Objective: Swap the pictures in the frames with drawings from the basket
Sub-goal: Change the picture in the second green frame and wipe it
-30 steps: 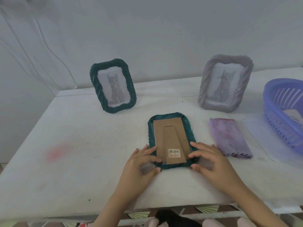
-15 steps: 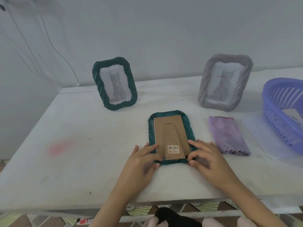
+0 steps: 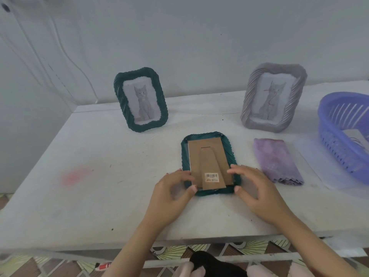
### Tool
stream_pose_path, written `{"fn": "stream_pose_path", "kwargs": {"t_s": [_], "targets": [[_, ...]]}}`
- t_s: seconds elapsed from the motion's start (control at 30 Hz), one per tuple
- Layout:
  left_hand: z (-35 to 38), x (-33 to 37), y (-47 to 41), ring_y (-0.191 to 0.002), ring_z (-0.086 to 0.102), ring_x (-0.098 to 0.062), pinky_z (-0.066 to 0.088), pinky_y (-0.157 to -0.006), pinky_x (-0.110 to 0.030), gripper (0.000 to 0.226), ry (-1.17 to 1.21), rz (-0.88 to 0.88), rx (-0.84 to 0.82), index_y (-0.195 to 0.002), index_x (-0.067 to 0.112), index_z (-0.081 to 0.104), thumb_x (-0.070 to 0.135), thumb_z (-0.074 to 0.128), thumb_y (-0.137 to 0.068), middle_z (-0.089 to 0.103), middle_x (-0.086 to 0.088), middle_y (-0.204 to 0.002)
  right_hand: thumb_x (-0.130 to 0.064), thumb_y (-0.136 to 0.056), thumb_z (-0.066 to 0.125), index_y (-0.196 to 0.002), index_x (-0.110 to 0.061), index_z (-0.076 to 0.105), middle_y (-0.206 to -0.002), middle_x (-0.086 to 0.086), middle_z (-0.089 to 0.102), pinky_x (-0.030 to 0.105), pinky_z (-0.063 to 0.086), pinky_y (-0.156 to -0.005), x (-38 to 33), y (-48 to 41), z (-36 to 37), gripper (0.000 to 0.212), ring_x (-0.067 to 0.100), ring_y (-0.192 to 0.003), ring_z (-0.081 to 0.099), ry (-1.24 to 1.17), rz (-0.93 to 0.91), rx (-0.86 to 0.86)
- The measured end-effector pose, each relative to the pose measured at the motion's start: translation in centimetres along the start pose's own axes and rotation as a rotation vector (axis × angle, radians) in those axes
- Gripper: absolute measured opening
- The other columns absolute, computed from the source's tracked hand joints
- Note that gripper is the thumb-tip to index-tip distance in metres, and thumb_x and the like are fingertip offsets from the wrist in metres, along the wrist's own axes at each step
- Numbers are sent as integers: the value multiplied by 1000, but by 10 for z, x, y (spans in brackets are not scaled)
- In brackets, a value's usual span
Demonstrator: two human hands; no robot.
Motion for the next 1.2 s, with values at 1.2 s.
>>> {"fn": "stream_pose_path", "kwargs": {"t_s": [1.2], "targets": [[2, 21, -30, -88, 57, -8, 48, -66, -10, 55, 253, -154, 69, -109, 35, 53, 0, 74, -71, 59, 3, -105, -7, -90, 52, -120, -23, 53, -109, -11, 64, 9, 41, -86, -11, -31, 7, 34, -2, -98, 57, -383, 171, 238]]}}
Point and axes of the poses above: each hand's wrist, its own y-axis away from the middle knuckle, its own z-axis out of the palm, x = y × z, the point moved 4 cm from there along -y, towards the middle knuckle
